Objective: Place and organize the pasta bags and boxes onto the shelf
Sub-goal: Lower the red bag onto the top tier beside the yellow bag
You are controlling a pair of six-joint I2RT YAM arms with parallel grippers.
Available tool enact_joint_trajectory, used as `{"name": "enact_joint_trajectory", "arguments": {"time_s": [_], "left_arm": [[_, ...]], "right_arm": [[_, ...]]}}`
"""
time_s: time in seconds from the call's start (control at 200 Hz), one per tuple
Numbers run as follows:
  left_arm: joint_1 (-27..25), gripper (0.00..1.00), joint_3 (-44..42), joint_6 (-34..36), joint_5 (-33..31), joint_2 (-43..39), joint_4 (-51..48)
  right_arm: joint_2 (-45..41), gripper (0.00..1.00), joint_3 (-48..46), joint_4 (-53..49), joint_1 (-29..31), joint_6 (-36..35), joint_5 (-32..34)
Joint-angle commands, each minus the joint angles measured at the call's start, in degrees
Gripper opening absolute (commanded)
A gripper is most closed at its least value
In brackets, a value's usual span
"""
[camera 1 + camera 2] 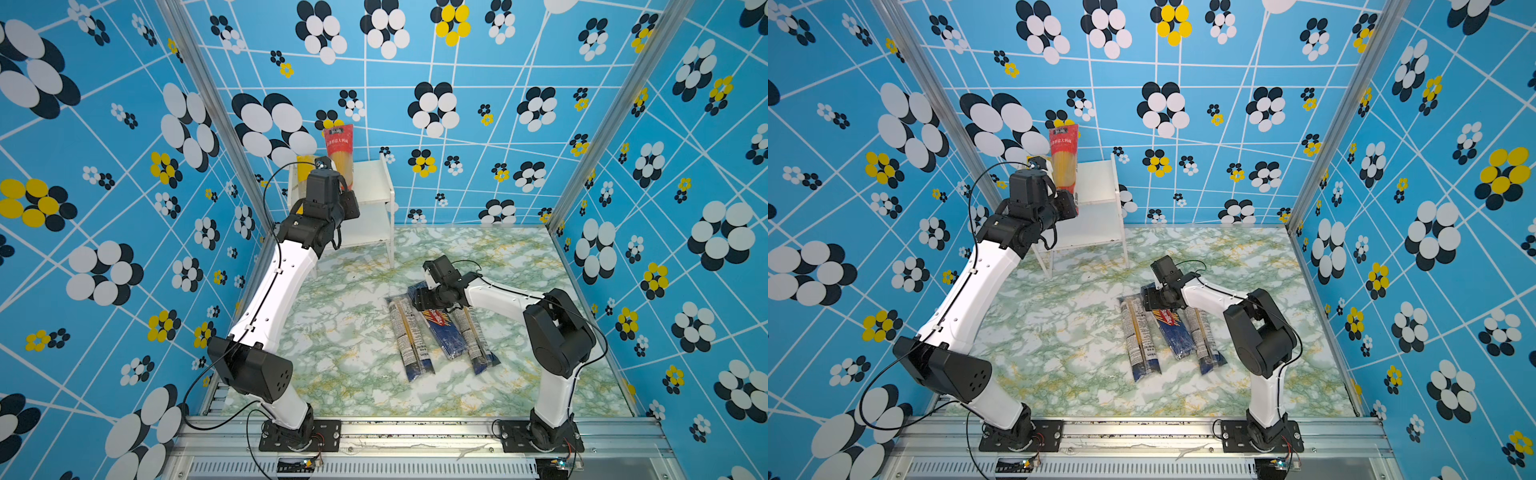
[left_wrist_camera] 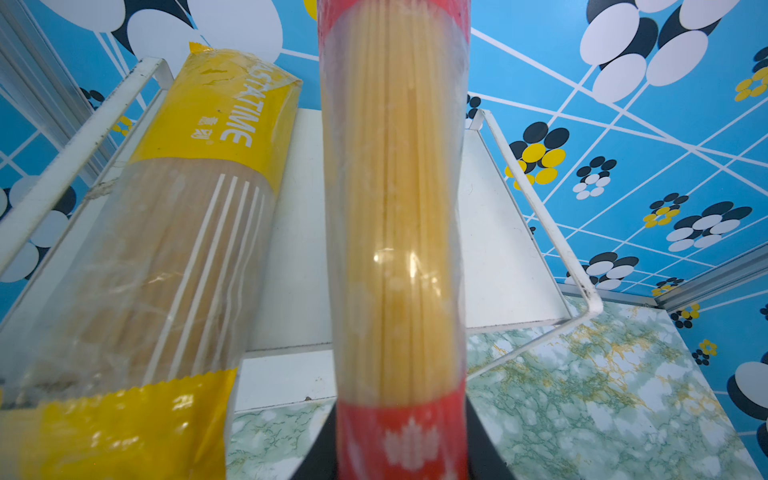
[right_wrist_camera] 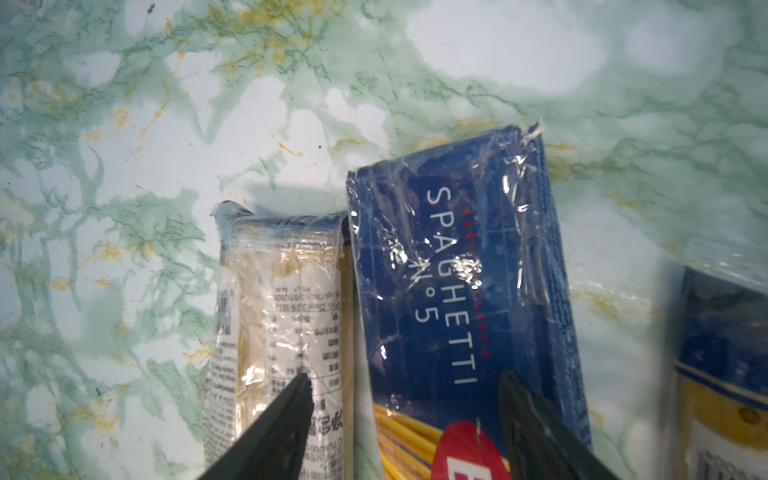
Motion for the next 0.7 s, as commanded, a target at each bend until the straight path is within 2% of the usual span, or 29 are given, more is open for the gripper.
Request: {"name": "enact_joint_trajectory", "arguments": {"time_s": [0.0,0.275,0.515,0.7], "left_arm": [[-0.21,0.00,4.79,1.51,-2.32,-1.08,9.55],[-0.16,0.01,4.81,1.03,-2.30,-0.40,9.52],[-0.33,0.07,4.36,0.63,-2.56,-0.46,9.59],[-0.30,0.08,4.35,0.12,-2.74,-0.20,9.70]], "right_arm": [[1.82,0.74,-2.92,-4.10,-0.63,0.26,1.23],[1.51,0.74,-3.36,-3.81,-0.70,0.15,1.31],[1.61,0.74,-3.29,-3.77,-0.98,0.10,1.15],[1.86,0.74,-3.16,-3.78,-1.01,0.15,0.88]]}}
